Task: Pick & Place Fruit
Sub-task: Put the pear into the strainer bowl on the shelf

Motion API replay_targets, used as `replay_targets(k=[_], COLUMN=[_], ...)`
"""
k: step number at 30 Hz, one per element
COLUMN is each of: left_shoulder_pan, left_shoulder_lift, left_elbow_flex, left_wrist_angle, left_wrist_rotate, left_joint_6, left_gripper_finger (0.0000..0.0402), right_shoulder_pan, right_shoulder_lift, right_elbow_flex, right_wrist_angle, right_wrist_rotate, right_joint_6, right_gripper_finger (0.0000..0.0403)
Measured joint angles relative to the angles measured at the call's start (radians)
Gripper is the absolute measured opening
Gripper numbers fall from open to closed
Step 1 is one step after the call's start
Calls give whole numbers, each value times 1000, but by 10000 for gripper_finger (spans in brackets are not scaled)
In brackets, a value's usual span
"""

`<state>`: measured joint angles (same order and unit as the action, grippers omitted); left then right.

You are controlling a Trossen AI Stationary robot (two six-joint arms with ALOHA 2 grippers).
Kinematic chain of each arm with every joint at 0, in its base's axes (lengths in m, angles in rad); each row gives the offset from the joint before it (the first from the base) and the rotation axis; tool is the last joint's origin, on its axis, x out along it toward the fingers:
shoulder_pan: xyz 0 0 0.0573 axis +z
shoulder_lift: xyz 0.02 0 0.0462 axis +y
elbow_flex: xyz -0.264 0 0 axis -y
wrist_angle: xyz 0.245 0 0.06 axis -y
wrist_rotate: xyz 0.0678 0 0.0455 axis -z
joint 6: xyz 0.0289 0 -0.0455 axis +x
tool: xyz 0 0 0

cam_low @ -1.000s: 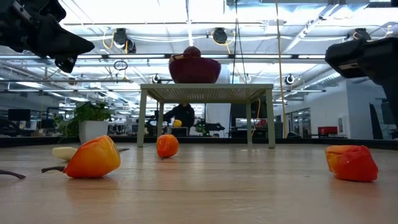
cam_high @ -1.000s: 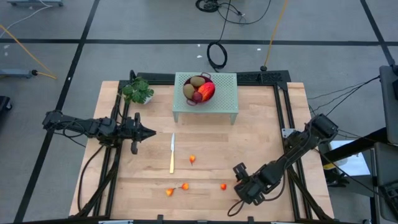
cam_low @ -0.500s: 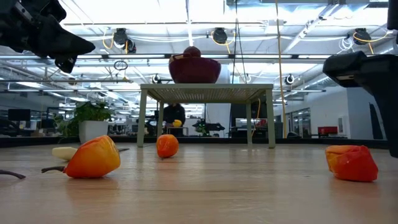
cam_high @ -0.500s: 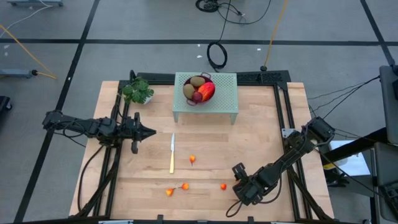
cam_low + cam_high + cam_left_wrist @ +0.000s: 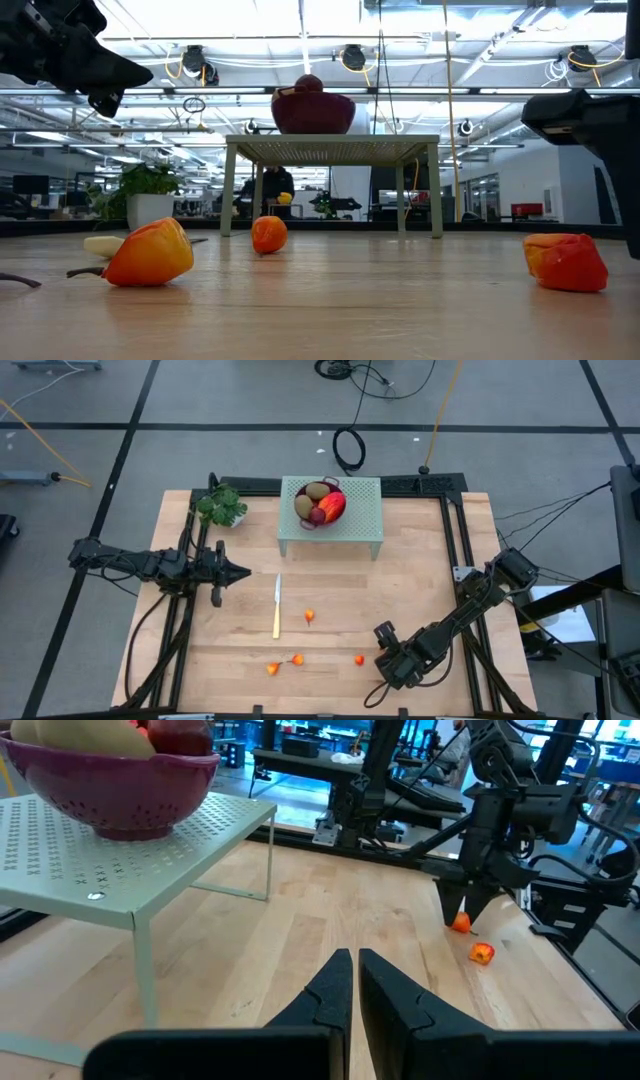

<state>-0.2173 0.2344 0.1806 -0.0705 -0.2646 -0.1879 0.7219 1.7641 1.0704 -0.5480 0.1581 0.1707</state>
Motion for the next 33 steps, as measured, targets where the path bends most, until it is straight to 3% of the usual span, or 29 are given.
replay_targets(k=[19, 28, 33], left_shoulder_pan=[0, 0, 0], left_shoulder_lift=[0, 0, 0], left_elbow_flex=[0, 0, 0], left_wrist_angle=[0, 0, 0], left_wrist_rotate=[0, 0, 0], left_joint_6=[0, 0, -2], left_gripper_finger=[21, 21, 21], right_shoulder_pan=[0, -4, -32], right_shoulder_lift=[0, -15, -77], right_elbow_flex=[-2, -2, -2], right_wrist_angle=[18, 17, 17], right_wrist_rotate=[25, 33, 126], right_joint_6=[-34, -31, -26], right_gripper_finger=[134, 133, 133])
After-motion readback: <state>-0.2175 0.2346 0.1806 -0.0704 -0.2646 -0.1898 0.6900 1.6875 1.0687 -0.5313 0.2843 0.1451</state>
